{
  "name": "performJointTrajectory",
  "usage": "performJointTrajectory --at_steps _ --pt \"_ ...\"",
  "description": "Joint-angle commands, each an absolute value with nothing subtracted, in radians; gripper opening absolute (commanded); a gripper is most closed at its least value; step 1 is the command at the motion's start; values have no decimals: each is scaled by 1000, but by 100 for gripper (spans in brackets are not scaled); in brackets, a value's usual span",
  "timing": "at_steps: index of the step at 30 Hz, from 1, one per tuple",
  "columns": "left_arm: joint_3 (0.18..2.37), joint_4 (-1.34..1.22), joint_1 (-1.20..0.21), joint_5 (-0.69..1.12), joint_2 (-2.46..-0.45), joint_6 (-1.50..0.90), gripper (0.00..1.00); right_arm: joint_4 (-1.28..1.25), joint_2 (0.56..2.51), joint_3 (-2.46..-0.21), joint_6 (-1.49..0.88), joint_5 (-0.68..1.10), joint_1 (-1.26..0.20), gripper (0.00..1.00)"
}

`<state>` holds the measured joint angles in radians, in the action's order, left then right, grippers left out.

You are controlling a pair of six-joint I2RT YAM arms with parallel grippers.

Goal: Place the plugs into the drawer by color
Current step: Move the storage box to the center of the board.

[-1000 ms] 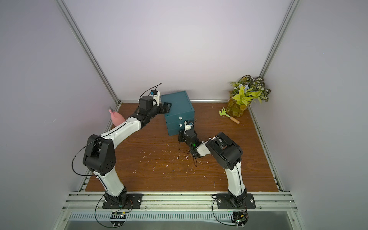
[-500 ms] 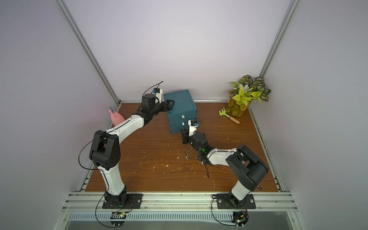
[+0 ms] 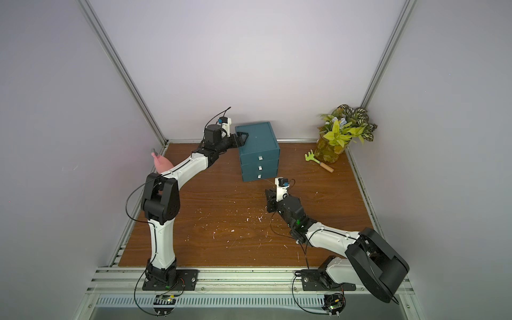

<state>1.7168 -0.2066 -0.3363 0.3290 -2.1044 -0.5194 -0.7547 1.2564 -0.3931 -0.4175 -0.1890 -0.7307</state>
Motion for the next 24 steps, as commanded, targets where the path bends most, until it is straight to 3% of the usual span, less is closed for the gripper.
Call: performJointTrajectory --at_steps 1,14,24 --pt "1727 -201 -357 346 -2184 -537 83 -704 1185 -370 -395 -238 -728 28" --pt "1778 -389 -356 376 -2286 -626 85 -555 945 -242 -401 -308 -728 30" --pt "1807 -552 -352 398 -2344 -707 89 -494 890 -238 -390 -318 -728 31"
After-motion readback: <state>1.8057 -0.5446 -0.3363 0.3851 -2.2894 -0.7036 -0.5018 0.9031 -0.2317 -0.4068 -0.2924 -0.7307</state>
